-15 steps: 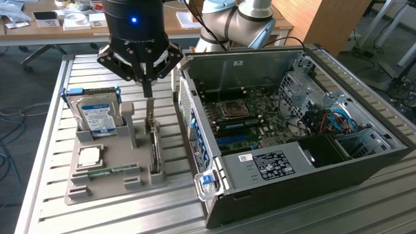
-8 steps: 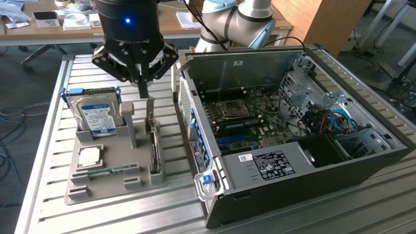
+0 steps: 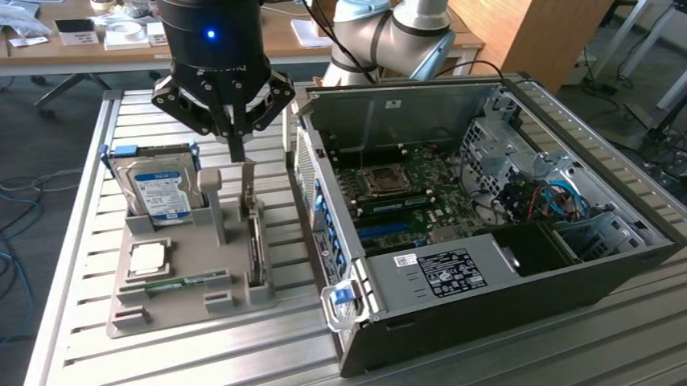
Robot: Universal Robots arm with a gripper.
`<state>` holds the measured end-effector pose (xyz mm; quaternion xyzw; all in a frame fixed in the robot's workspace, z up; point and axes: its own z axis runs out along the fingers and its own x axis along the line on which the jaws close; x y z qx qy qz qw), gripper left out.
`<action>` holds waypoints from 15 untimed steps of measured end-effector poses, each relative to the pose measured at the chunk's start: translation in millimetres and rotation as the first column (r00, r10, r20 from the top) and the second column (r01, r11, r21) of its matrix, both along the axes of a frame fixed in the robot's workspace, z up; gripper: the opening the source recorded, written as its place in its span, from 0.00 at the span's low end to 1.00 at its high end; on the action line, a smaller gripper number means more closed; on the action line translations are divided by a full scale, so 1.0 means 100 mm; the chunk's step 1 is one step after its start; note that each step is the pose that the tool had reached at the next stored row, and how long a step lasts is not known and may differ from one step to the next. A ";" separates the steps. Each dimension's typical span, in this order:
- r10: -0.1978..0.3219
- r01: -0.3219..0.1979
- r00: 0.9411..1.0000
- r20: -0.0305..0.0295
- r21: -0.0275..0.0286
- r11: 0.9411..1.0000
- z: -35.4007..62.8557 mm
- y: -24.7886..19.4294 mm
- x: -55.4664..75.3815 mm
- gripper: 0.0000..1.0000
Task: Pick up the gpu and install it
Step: 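Pick up the gpu and move the gpu toward the slot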
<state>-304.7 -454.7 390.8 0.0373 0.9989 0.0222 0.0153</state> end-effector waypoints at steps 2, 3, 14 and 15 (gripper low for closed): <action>0.000 0.000 1.000 0.000 0.000 1.000 0.000 0.000 0.00 0.11; 0.000 0.000 1.000 0.000 0.000 1.000 0.000 0.000 0.00 0.11; 0.000 0.000 1.000 0.000 0.000 1.000 0.000 0.000 0.00 0.41; 0.000 0.000 1.000 0.000 0.000 1.000 0.000 0.000 0.00 0.47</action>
